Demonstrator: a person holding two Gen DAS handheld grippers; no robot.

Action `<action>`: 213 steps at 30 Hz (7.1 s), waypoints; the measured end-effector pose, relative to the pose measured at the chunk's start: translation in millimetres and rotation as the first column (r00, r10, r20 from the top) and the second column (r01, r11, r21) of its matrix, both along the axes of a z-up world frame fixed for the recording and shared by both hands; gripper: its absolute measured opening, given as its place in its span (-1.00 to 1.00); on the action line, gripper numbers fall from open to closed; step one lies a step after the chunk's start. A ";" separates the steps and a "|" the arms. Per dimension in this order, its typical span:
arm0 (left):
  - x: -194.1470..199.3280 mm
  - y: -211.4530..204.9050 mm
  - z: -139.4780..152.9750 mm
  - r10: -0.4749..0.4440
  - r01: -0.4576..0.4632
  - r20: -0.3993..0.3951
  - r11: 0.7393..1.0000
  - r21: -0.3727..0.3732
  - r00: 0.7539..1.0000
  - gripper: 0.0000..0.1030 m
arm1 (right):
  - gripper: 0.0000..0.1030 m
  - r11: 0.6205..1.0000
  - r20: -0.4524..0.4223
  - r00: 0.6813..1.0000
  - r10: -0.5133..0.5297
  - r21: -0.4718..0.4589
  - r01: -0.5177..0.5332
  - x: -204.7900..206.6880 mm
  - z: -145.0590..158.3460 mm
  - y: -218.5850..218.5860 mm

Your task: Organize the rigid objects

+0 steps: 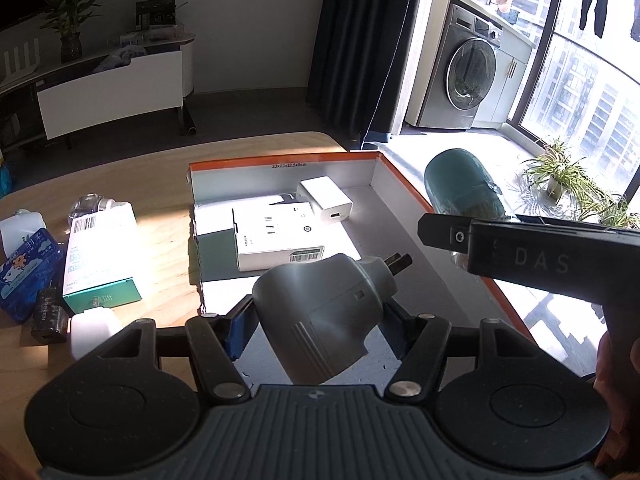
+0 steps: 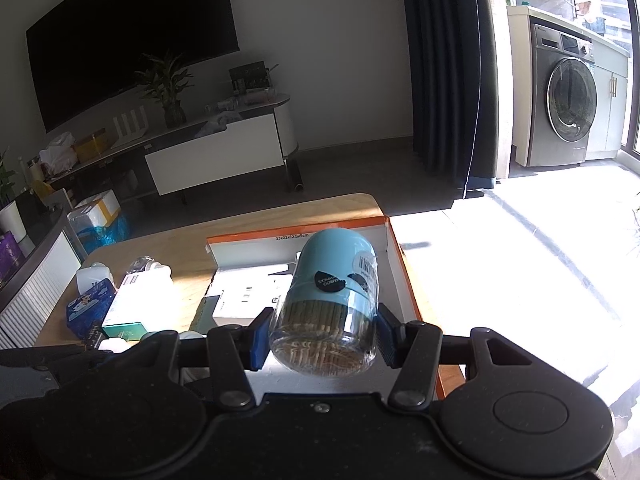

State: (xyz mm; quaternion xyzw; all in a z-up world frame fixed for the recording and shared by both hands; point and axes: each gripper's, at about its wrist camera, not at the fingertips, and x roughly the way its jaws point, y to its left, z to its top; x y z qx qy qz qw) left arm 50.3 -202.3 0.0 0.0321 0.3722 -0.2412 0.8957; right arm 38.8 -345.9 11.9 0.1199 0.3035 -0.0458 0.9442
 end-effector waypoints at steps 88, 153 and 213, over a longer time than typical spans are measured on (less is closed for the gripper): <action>3.1 82.0 37.2 0.292 -0.292 0.015 0.955 0.041 0.956 0.90 | 0.51 0.991 0.007 0.992 0.124 -0.047 -0.124 15.4 20.8 56.4; 124.3 196.9 -43.7 0.131 -0.146 0.077 0.958 0.247 0.988 0.99 | 0.52 0.959 -0.112 0.953 0.281 -0.002 -0.283 61.0 -22.5 127.8; 44.9 200.5 1.8 0.401 -0.401 0.062 0.916 -0.017 0.914 0.21 | 0.64 0.947 -0.097 0.942 0.322 0.019 -0.322 120.8 -12.3 179.0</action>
